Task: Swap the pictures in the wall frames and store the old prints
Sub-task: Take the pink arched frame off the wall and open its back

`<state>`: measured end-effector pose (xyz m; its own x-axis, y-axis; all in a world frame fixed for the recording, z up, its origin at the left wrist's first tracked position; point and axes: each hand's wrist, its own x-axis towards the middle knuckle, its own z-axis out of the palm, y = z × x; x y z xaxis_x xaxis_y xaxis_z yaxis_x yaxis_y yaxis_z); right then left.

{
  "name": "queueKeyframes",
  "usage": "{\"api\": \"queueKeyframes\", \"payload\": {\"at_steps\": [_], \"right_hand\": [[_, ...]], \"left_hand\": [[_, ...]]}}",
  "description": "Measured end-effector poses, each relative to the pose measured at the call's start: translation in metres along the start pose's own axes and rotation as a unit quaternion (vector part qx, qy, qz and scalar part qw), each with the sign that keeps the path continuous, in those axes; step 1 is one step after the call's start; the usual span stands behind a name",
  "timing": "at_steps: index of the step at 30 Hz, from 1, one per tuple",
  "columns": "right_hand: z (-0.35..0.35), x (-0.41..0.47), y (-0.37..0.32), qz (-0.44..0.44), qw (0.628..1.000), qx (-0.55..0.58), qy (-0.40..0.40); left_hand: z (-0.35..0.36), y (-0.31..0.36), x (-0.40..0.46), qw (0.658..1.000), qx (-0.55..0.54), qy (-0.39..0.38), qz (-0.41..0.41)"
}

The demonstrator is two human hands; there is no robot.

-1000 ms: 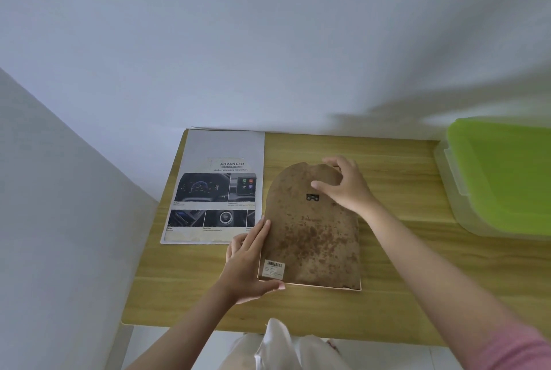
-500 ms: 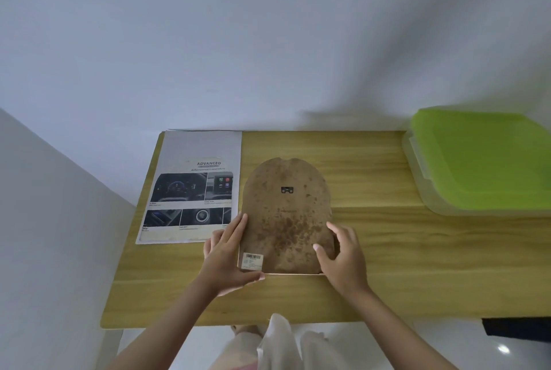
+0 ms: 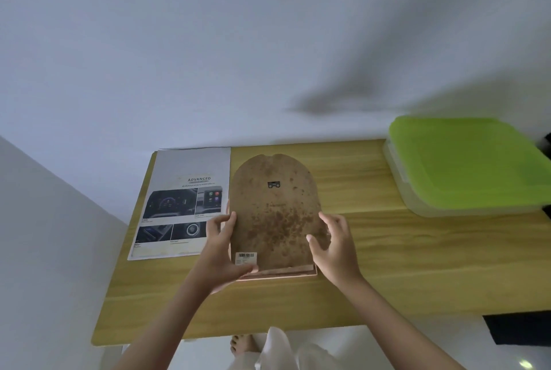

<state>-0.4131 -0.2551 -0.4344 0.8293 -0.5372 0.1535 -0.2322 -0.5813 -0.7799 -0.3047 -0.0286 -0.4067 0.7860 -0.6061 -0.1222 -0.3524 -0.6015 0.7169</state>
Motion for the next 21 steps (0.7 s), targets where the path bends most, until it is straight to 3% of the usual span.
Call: {"api": "queueKeyframes", "payload": {"at_steps": [9, 21], "right_hand": [[-0.084, -0.002, 0.053, 0.090, 0.996, -0.002, 0.026], [-0.142, -0.014, 0.135, 0.127, 0.990, -0.048, -0.035]], "left_hand": [[0.066, 0.079, 0.020, 0.999, -0.016, -0.035, 0.025], [0.171, 0.129, 0.008, 0.998, -0.002, -0.020, -0.057]]}}
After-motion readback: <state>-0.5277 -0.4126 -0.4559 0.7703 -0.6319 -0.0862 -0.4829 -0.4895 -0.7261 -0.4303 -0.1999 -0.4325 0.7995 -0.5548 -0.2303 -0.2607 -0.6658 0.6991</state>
